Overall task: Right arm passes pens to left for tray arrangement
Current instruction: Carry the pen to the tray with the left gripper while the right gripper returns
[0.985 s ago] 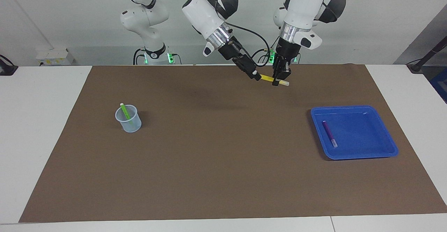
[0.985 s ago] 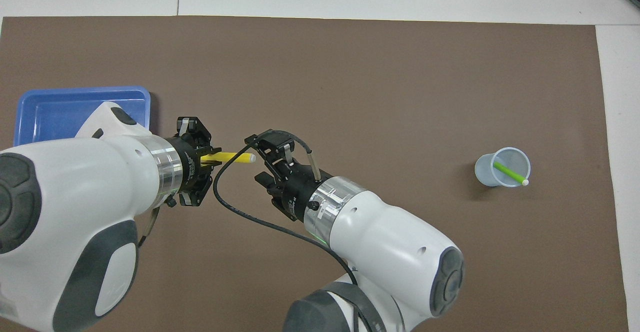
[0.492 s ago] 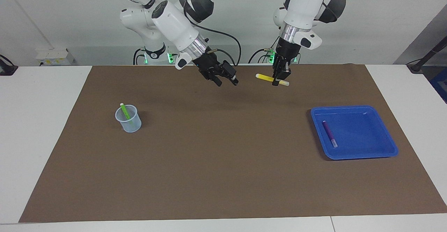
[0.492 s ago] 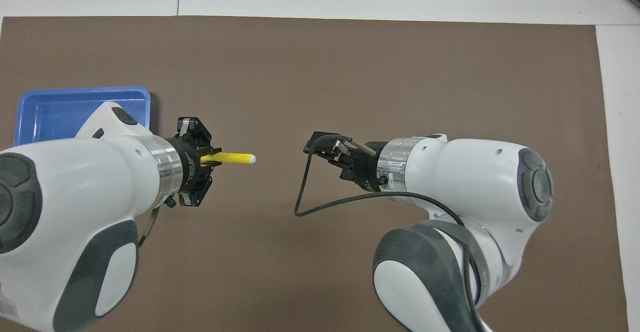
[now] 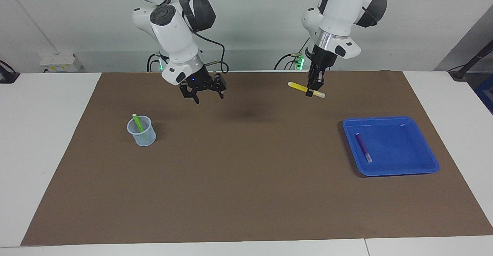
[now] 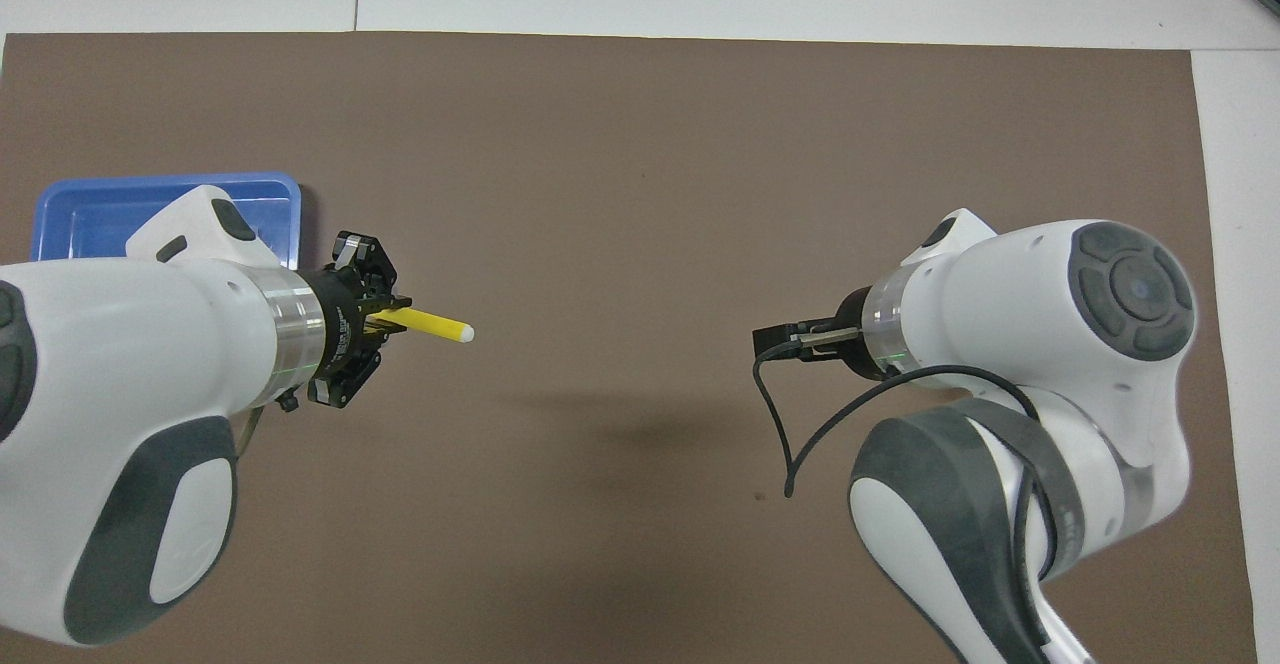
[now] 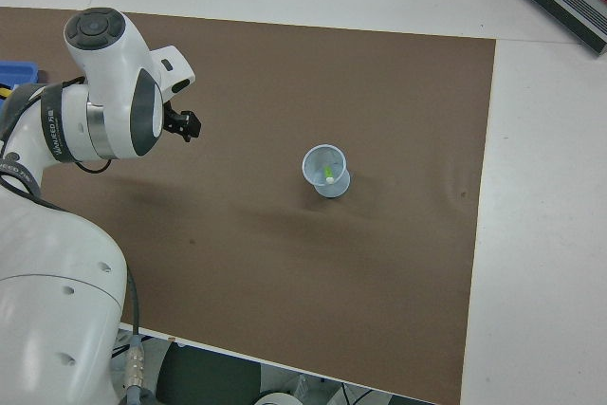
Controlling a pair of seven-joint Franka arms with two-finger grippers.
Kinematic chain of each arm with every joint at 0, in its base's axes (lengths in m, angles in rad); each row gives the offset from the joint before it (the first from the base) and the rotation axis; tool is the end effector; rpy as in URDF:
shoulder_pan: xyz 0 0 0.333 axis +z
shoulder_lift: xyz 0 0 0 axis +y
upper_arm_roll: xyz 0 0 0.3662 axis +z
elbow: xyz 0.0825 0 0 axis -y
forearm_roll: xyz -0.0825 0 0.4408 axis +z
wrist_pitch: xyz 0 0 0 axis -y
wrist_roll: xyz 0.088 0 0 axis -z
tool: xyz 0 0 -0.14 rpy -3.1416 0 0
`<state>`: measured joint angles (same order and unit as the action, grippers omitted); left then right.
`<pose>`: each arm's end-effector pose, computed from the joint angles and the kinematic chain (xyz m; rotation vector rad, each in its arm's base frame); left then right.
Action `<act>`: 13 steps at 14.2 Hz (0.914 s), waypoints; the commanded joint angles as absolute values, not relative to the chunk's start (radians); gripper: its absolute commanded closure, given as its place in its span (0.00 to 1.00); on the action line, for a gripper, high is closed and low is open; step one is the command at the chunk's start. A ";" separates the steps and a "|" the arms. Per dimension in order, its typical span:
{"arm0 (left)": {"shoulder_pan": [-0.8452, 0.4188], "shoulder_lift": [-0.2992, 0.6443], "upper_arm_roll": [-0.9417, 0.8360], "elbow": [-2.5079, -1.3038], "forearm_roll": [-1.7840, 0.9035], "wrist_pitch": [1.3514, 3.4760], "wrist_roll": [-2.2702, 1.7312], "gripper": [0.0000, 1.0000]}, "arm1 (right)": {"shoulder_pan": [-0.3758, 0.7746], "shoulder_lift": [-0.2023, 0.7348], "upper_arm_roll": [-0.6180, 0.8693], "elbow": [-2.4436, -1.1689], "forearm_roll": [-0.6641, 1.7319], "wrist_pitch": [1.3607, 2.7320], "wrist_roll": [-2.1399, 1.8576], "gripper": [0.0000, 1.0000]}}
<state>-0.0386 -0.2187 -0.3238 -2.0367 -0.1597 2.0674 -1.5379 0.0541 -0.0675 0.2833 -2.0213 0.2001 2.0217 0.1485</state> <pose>0.5257 -0.2255 0.5598 2.3642 1.6766 0.1094 0.5555 0.2159 0.4817 -2.9621 -0.1592 -0.0363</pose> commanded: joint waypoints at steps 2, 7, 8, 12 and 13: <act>0.066 -0.235 -0.327 -2.043 -0.156 2.010 -1.249 1.00 | -0.089 -0.094 0.296 -2.036 0.080 1.916 -0.099 0.00; 0.251 -0.241 -0.325 -2.046 -0.156 1.968 -0.828 1.00 | -0.261 -0.107 0.295 -2.054 -0.015 1.876 -0.420 0.00; 0.280 -0.244 -0.324 -2.055 -0.156 1.967 -0.749 1.00 | -0.288 -0.110 0.296 -2.060 -0.021 1.878 -0.442 0.00; 0.400 -0.265 -0.322 -2.089 -0.156 1.967 -0.386 1.00 | -0.337 -0.153 0.296 -2.166 -0.026 1.945 -0.503 0.00; 0.426 -0.268 -0.321 -2.098 -0.156 1.968 -0.302 1.00 | -0.336 -0.156 0.296 -2.171 -0.026 1.944 -0.508 0.00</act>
